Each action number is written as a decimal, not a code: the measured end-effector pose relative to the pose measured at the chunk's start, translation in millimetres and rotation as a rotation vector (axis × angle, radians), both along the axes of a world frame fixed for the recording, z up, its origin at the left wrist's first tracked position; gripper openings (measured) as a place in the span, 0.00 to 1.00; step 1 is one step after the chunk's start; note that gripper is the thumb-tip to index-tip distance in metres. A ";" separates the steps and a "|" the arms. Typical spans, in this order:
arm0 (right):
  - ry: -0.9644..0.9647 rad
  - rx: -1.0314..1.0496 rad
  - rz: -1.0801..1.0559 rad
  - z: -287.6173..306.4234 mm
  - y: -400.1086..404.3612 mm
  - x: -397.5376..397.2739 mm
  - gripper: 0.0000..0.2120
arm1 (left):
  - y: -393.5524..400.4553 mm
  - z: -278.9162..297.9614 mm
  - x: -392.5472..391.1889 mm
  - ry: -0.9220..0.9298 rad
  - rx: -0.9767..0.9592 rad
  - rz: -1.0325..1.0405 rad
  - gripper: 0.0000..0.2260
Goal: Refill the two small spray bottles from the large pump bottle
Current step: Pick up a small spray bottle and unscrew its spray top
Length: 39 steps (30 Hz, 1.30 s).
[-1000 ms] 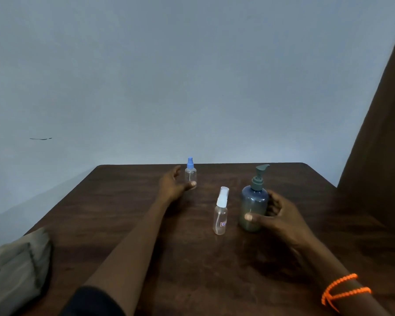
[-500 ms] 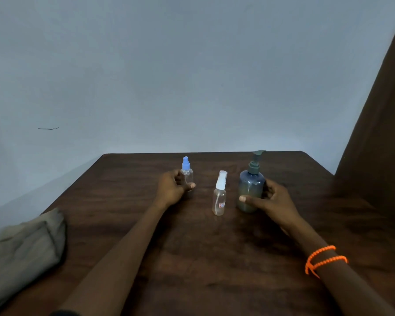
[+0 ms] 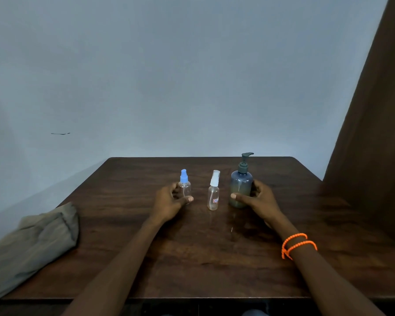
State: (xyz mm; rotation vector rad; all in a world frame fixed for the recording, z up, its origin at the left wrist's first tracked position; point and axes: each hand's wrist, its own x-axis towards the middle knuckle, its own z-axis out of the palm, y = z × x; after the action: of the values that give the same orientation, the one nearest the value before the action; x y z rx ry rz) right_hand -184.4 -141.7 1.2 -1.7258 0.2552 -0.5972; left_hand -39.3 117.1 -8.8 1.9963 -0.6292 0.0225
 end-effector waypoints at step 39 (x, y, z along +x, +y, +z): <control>-0.343 0.005 -0.130 79.8 52.6 -34.7 0.13 | -72.2 16.3 -73.2 -0.363 0.091 0.215 0.11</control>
State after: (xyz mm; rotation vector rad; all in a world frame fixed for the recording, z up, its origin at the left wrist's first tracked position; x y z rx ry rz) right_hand -219.1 -89.0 81.0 -1.5794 0.1255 -0.9732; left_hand -112.6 45.0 7.5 2.1595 -0.6484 0.5035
